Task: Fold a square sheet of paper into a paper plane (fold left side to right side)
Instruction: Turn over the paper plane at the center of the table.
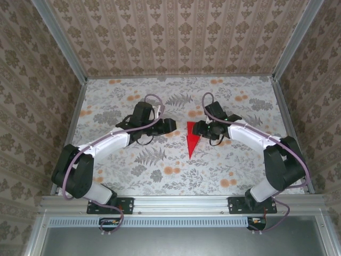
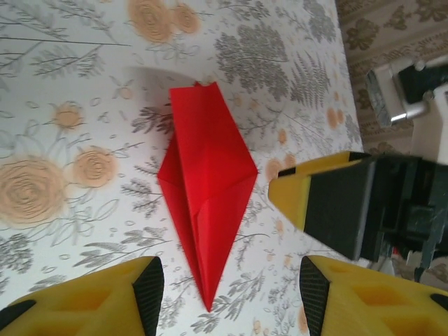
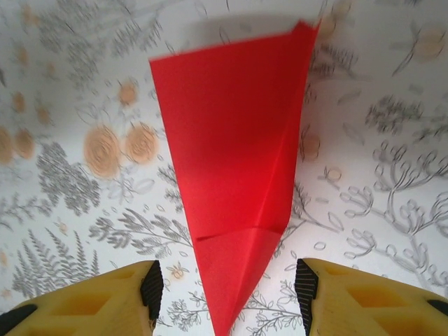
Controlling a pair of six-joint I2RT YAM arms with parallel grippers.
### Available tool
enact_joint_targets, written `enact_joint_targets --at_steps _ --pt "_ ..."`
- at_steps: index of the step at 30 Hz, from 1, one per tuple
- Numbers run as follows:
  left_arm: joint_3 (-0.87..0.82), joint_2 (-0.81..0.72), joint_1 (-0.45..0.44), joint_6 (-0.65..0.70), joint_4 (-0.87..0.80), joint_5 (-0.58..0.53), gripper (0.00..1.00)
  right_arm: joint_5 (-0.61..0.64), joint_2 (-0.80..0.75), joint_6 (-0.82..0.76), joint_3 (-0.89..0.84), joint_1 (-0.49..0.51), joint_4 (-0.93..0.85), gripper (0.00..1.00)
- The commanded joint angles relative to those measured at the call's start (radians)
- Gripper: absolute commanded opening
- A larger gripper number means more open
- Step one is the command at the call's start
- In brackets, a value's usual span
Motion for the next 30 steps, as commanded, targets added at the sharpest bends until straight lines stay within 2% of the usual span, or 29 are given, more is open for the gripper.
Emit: enact_joint_targets --at_steps 1,5,7,9,11,16,21,27,30 --pt "-0.021 -0.021 0.011 0.033 -0.042 -0.030 0.57 0.046 0.065 0.040 0.009 0.026 -0.032 0.55" --pt "-0.016 -0.035 0.014 0.048 -0.067 -0.053 0.57 0.025 0.122 0.059 0.035 0.046 -0.037 0.40" --pt "-0.011 -0.046 0.015 0.062 -0.087 -0.069 0.57 0.005 0.131 0.064 0.038 0.049 -0.027 0.27" --pt "-0.002 -0.058 0.015 0.076 -0.110 -0.087 0.58 -0.018 0.126 0.055 0.047 0.051 -0.016 0.10" --pt "0.007 -0.072 0.017 0.093 -0.132 -0.104 0.58 -0.033 0.104 0.036 0.055 0.059 -0.006 0.00" --pt "0.019 -0.105 0.029 0.116 -0.165 -0.133 0.58 -0.171 0.022 0.002 0.054 0.058 0.063 0.00" --pt "0.022 -0.134 0.041 0.132 -0.195 -0.151 0.58 -0.296 -0.006 0.073 -0.064 0.020 0.205 0.00" --pt "0.014 -0.149 0.049 0.137 -0.219 -0.156 0.59 -0.282 0.053 0.037 -0.174 -0.057 0.227 0.00" --pt "0.016 -0.150 0.050 0.133 -0.222 -0.153 0.59 -0.241 0.058 -0.003 -0.185 -0.083 0.185 0.07"
